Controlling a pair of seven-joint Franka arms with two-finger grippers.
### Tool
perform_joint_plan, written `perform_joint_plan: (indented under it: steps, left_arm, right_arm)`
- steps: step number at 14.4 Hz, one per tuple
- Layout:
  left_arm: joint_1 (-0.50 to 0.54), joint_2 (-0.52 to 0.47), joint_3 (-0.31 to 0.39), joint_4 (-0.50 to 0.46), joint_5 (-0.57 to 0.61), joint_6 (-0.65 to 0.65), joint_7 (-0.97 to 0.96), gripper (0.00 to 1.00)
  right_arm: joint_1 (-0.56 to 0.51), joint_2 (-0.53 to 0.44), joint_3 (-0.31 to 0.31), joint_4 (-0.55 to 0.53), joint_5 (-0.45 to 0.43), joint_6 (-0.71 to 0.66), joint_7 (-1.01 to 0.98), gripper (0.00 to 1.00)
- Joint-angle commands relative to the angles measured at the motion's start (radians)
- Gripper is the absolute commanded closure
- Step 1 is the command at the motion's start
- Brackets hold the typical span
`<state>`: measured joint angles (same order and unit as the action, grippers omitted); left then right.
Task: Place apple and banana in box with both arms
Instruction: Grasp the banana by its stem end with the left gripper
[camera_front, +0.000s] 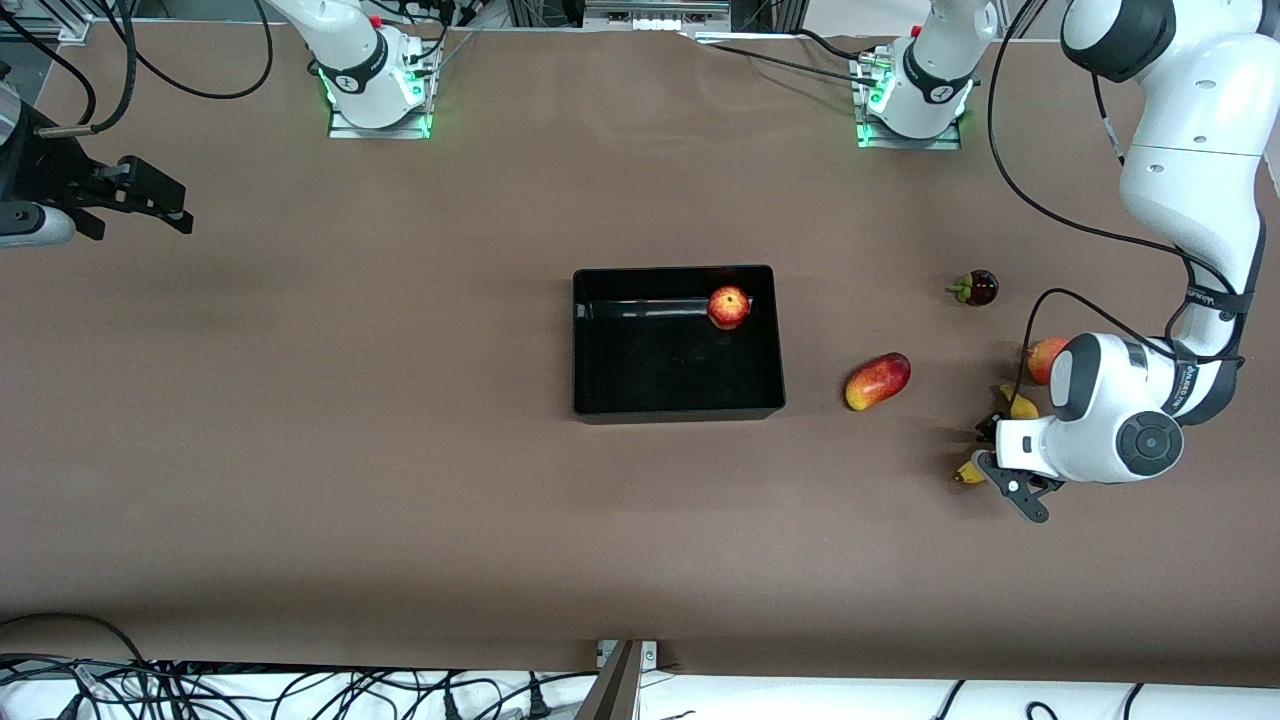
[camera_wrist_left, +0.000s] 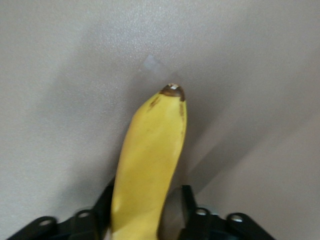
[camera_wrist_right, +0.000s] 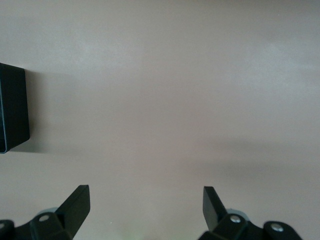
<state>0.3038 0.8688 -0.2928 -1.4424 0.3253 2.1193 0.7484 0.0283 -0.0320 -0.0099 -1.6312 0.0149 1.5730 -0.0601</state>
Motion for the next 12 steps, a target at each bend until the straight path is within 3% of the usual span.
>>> perform_joint_plan:
  steps: [1, 4, 7, 10, 12]
  left_arm:
    - [0.014, -0.024, -0.017, -0.006, 0.024, -0.010, 0.031, 1.00]
    - [0.003, -0.088, -0.064, 0.008, 0.012, -0.147, 0.026, 1.00]
    - [-0.034, -0.154, -0.202, 0.028, 0.008, -0.309, -0.041, 1.00]
    - [-0.139, -0.155, -0.279, 0.089, -0.029, -0.419, -0.400, 1.00]
    - [-0.237, -0.152, -0.286, 0.094, -0.109, -0.417, -0.660, 1.00]
  right_arm:
    - [-0.008, 0.006, 0.007, 0.019, -0.004, -0.002, -0.010, 0.00]
    - [-0.008, 0.006, 0.007, 0.019, -0.004, -0.002, -0.010, 0.00]
    - [-0.008, 0.006, 0.007, 0.019, -0.006, -0.002, -0.010, 0.00]
    - [-0.008, 0.006, 0.007, 0.019, -0.004, -0.002, -0.010, 0.00]
    - [-0.008, 0.006, 0.007, 0.019, -0.004, -0.002, -0.010, 0.00]
